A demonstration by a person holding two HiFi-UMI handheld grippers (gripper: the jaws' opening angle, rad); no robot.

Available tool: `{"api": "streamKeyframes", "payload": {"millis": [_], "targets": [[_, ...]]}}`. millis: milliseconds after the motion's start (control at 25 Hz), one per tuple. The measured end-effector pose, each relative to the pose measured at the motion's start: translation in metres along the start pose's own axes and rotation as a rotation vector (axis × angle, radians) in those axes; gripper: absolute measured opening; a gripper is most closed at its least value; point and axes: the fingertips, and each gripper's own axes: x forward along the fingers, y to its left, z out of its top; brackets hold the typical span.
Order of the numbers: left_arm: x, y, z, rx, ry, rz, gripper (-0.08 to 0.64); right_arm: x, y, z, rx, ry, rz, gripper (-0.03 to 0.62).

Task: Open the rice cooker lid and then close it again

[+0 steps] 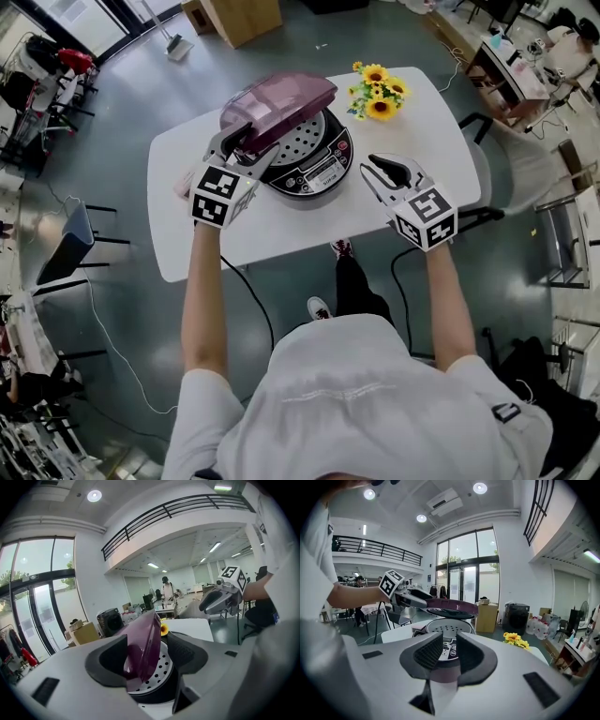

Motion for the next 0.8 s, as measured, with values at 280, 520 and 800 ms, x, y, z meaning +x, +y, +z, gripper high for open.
{"api": "streamKeyframes", "payload": {"millis": [280,520,800], "targets": [[0.005,-0.021,-0.019,-0.011,0.039,-0.024,0.27,-0.004,0.008,-0.011,0.028,0.005,0.002,0.106],[0.01,-0.031,-0.03,-0.038,0.054,-0.039,0.27,-0.006,0.01,-0.024,0.04,0.025,0.005,0.106],[0.016,-0.045,-0.048,-0.064,0.101,-0.073,0.27,-0.007,0.013,-0.034,0.055,0.035,0.012,0.106]]}}
